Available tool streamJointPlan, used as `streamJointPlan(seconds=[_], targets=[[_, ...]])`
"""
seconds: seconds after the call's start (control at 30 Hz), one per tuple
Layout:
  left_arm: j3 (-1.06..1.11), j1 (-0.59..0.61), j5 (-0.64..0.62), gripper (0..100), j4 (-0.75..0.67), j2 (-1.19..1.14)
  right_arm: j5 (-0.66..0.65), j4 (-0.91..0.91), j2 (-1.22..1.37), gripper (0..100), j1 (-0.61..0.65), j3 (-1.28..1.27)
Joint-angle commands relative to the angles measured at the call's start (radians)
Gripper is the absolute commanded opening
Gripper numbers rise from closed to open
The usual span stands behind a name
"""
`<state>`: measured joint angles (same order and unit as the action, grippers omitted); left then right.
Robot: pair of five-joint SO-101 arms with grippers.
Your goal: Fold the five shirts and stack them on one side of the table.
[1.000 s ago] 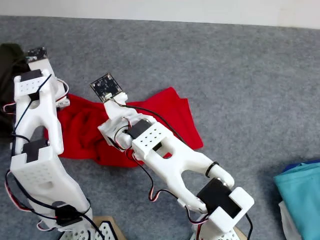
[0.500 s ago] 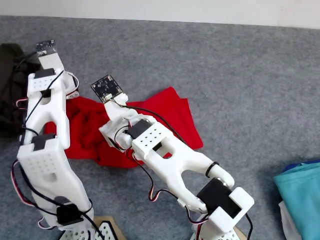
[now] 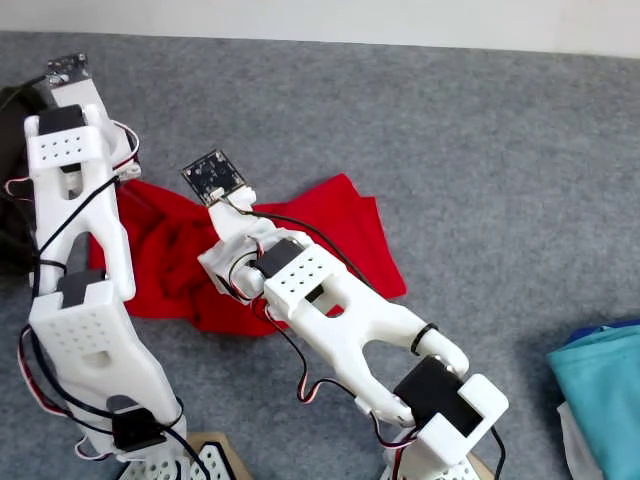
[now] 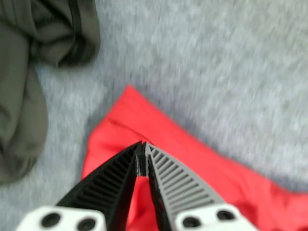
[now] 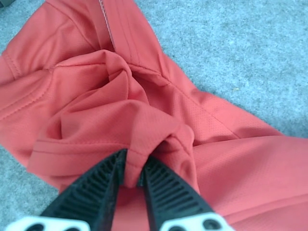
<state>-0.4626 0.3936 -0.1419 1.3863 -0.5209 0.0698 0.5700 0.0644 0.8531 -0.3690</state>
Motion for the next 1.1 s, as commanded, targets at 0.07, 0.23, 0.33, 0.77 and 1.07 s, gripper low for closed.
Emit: streamJointPlan(seconds=[0.07,0.23,0.33,0.77,1.07], targets=[[-0.038,0.01,0.003,1,0.123,0.039,-0.006,0.004,-0.013,1.4,0.001,0.044],[-0.038,0.013,0.057,1,0.126,-0.028,-0.006,0.005,-0.012,1.4,0.001,0.044],[-0.038,0.008,0.06,1,0.123,-0.065,-0.006,0.005,-0.012,1.4,0.001,0.044],[-0.047,-0.039,0.006,1,-0.086,-0.202,-0.006,0.005,-0.012,1.4,0.001,0.044],[-0.102,-0.062,-0.02,1,-0.11,-0.203,-0.006,0.005,-0.012,1.4,0.001,0.044]])
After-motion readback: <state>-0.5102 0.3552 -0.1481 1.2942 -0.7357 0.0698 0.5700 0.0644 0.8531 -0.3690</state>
